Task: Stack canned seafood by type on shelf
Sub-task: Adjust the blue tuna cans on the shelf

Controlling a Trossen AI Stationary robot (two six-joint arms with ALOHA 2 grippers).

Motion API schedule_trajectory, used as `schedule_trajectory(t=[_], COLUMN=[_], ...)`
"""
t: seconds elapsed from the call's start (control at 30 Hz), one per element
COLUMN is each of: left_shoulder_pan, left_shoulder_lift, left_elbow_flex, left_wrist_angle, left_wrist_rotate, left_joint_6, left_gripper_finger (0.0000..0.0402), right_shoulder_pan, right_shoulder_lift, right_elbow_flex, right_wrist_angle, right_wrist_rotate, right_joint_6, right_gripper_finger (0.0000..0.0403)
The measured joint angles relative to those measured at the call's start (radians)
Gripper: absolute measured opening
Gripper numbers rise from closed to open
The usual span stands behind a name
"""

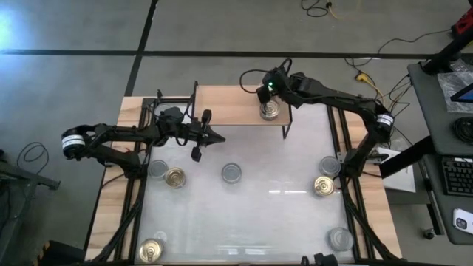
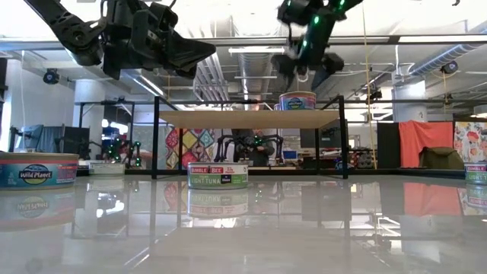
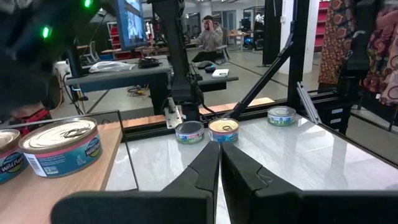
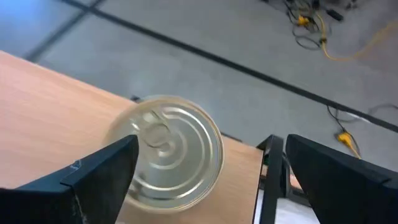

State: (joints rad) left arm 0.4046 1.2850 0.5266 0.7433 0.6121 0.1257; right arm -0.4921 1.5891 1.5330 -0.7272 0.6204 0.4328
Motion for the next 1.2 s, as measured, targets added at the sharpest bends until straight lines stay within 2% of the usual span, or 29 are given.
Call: schedule_trajectory(t=[0.17, 0.33, 0.47, 0.73, 0.97, 1.2], left_shoulder_pan=[0.000, -0.001, -0.011, -0.028, -0.029, -0.029], left_shoulder_lift=[0.000, 0.000, 0.000, 0.000, 0.002, 0.002], left_elbow_flex=[0.000, 0.000, 0.000, 0.000, 0.000, 0.000], left_wrist_angle=[0.002, 0.008, 0.018, 0.024, 0.022, 0.019], left_wrist_rotate=[0.000, 0.000, 0.001, 0.000, 0.000, 0.000], left_joint_6=[0.000, -0.003, -0.007, -0.008, -0.008, -0.008], left_gripper_finger=[0.0000, 0.0000, 0.0000, 0.0000, 0.0000, 0.0000], right_shoulder_pan=[0.079, 0.162, 0.199, 0.197, 0.195, 0.176], right_shoulder_lift=[-0.038, -0.040, -0.024, -0.009, 0.008, 0.024], right_elbow_flex=[0.002, 0.001, 0.001, 0.000, 0.000, -0.003], right_wrist_angle=[-0.096, -0.252, -0.290, -0.287, -0.288, -0.295], right_wrist_rotate=[-0.001, -0.003, -0.004, 0.014, 0.079, 0.080], right_joint_6=[0.004, 0.092, 0.148, 0.151, 0.150, 0.142], right_gripper_finger=[0.0398, 0.0398, 0.0398, 0.0398, 0.0398, 0.0398])
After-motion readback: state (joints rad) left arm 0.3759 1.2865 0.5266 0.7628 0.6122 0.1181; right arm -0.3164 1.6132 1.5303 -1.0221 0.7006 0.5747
